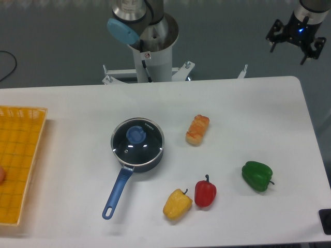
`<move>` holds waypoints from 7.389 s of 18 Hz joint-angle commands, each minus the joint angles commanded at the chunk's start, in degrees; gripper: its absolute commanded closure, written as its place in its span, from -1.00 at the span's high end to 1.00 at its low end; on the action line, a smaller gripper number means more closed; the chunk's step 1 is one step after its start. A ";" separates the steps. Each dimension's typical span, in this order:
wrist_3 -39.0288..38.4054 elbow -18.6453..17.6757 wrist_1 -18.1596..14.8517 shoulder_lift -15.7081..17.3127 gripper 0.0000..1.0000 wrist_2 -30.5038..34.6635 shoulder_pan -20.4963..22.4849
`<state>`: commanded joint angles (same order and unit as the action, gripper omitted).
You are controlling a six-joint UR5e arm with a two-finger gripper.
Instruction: Open the lid
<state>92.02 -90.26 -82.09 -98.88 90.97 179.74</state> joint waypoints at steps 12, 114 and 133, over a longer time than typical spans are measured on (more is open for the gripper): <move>0.00 -0.09 0.00 0.09 1.00 -0.44 -0.61; -33.57 -10.11 14.24 -8.26 1.00 1.67 -51.15; -33.13 -9.93 14.50 -8.00 0.38 1.50 -51.15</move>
<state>58.89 -100.20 -67.59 -106.88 92.46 128.58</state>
